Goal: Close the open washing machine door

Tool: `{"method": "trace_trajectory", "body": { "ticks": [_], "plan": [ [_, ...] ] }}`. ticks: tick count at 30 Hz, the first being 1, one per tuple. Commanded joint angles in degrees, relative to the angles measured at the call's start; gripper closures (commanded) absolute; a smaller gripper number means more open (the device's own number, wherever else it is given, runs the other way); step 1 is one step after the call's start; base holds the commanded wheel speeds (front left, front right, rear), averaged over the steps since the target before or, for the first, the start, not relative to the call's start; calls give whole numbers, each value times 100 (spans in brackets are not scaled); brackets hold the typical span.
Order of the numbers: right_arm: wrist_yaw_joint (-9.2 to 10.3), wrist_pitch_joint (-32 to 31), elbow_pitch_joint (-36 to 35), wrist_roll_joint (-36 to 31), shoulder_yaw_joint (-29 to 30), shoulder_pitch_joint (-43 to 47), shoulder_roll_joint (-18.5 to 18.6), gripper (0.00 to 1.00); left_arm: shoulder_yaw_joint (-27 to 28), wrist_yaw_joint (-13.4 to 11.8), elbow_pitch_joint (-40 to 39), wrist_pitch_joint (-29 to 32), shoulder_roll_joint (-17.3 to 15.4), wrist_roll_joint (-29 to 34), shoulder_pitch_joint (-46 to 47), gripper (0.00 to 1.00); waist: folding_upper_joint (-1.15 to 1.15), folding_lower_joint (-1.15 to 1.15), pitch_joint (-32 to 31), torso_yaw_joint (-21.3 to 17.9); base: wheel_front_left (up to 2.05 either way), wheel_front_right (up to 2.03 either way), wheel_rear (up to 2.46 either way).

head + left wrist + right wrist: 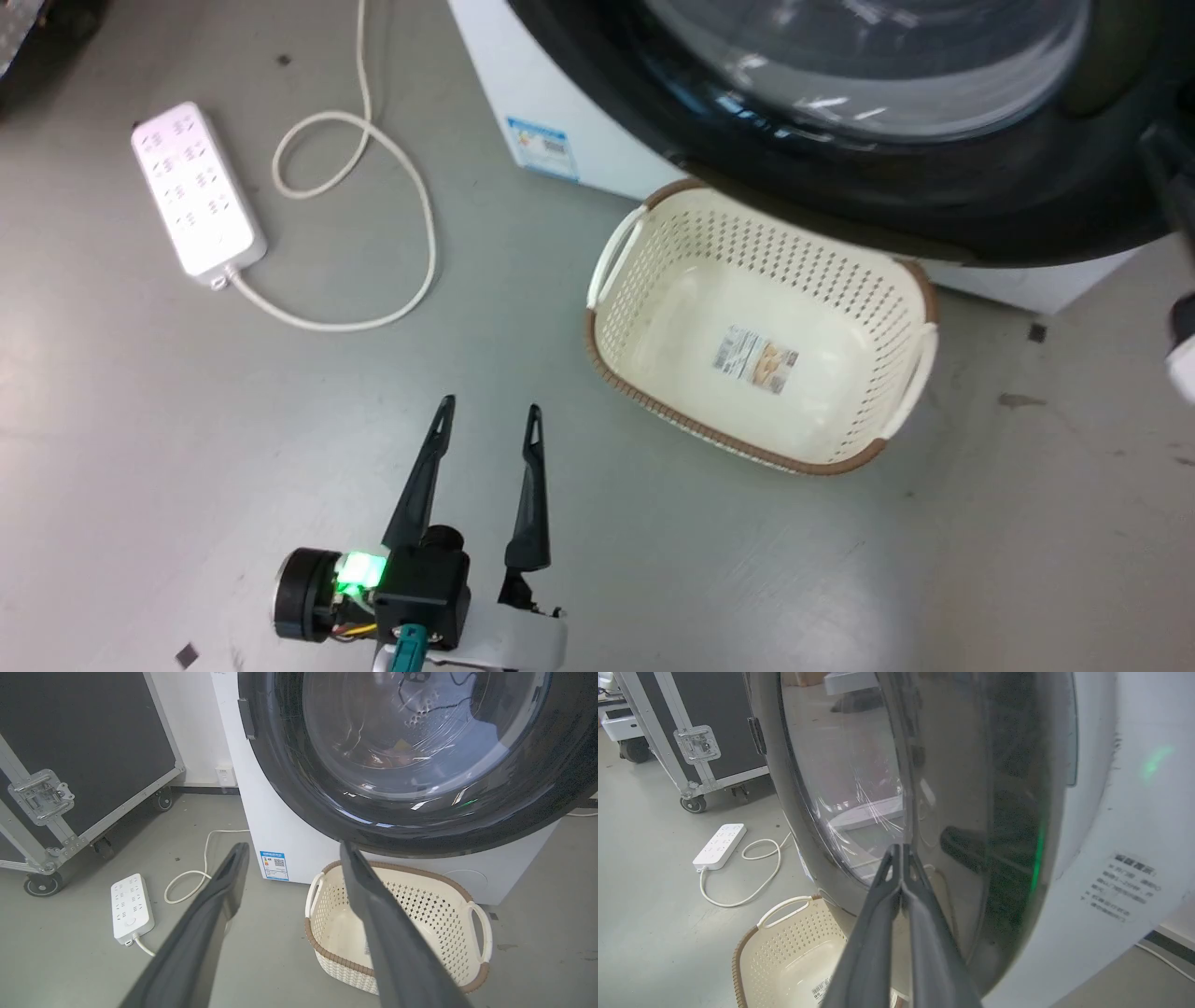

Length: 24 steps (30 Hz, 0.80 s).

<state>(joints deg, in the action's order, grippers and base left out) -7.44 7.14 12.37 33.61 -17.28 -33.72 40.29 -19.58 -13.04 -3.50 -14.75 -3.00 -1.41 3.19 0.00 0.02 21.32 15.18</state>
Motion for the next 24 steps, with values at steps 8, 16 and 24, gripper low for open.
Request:
{"method": "trace_trajectory", "body": {
  "ticks": [8,16,24],
  "plan": [
    [-5,-69,785,505,92,-917,53,100,-138,-164,-46,-25,10,-59,180,0,0,-2,260,131,0,0,0],
    [-5,-275,1509,755,375,-1628,-160,100,-214,-239,-57,-25,11,-45,282,0,0,-2,379,130,0,0,0],
    [-5,-105,1800,779,264,-1729,-258,100,-254,-261,15,-25,12,-74,352,0,0,-2,231,59,0,0,0]
  ]
}}
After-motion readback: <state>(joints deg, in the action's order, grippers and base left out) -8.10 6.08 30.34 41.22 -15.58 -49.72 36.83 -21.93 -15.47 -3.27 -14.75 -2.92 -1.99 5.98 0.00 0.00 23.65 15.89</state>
